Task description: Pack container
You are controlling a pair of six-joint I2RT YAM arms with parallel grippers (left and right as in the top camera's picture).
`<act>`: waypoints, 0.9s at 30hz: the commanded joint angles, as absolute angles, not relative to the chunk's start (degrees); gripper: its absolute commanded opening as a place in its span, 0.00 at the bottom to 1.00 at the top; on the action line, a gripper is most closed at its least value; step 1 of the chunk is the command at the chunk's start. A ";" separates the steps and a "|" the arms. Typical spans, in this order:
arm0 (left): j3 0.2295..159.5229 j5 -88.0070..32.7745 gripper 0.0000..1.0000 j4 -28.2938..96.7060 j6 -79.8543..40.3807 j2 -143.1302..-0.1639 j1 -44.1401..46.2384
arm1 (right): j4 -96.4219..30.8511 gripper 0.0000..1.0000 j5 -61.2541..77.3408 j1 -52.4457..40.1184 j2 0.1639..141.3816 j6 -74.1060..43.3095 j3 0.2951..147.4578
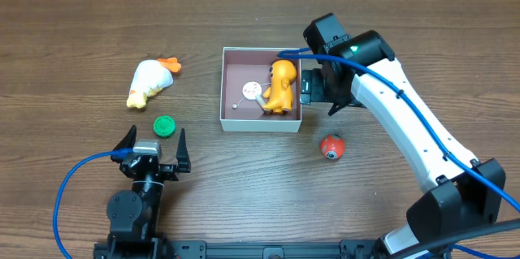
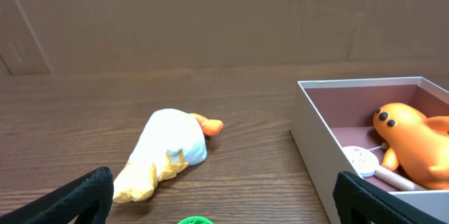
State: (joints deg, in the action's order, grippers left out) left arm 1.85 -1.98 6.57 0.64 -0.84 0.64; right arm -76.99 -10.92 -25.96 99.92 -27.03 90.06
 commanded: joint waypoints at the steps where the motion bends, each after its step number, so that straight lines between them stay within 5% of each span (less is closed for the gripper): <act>1: 1.37 -2.81 1.00 6.42 1.74 -0.25 0.23 | -76.31 1.00 -11.99 -25.63 98.83 -30.11 87.15; 27: 1.37 -2.81 1.00 6.42 1.76 -0.25 0.23 | -57.08 0.99 -9.82 -24.25 89.41 -36.27 59.24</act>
State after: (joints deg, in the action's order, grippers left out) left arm 1.85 -1.98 6.57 0.64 -0.84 0.64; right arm -57.65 -10.04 -25.15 89.97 -34.85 59.57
